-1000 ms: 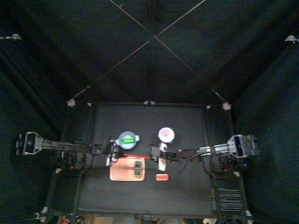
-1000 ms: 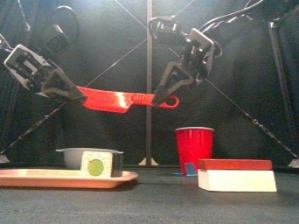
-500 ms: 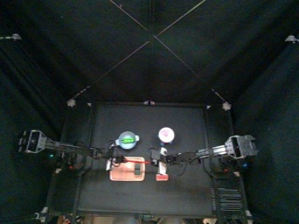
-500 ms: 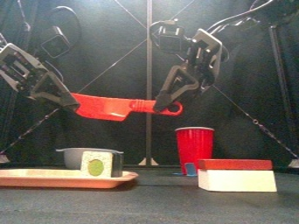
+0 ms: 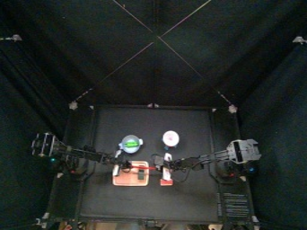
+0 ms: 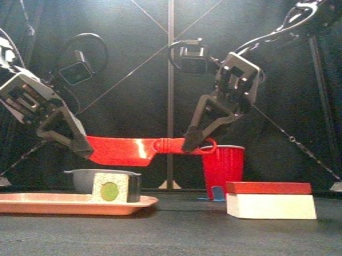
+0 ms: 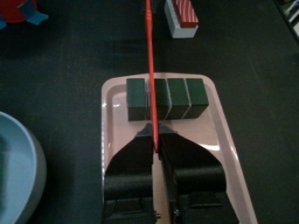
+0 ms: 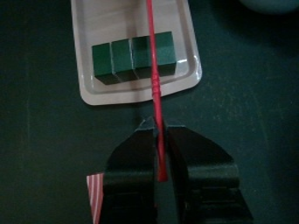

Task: Cut sushi roll

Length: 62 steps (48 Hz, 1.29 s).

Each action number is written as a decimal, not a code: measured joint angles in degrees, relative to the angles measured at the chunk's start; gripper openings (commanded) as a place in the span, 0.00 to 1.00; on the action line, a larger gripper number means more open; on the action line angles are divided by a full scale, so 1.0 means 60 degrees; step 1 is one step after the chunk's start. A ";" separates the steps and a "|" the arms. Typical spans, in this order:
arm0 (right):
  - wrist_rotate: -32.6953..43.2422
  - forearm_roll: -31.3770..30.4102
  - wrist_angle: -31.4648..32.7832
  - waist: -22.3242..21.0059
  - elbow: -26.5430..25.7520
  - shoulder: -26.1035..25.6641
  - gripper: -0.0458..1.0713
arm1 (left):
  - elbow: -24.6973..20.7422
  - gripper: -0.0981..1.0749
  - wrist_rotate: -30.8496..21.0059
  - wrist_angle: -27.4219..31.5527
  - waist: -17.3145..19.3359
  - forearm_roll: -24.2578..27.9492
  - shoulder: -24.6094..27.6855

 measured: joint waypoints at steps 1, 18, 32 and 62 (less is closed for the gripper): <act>0.0000 0.0000 0.0015 0.0000 0.0000 0.0000 0.42 | -0.0029 0.38 0.0000 -0.0015 0.0000 0.0000 0.0044; 0.0000 0.0000 0.0044 0.0015 0.0059 0.0117 0.42 | -0.0278 0.38 0.0000 0.0205 -0.0044 0.0103 0.0498; 0.0000 0.0000 0.0044 0.0015 0.0000 0.0264 0.42 | -0.0264 0.38 0.0000 0.0234 -0.0059 0.0117 0.0498; 0.0000 -0.0044 0.0132 0.0000 -0.0103 0.0366 0.42 | -0.0264 0.38 0.0029 0.0308 -0.0073 0.0117 0.0234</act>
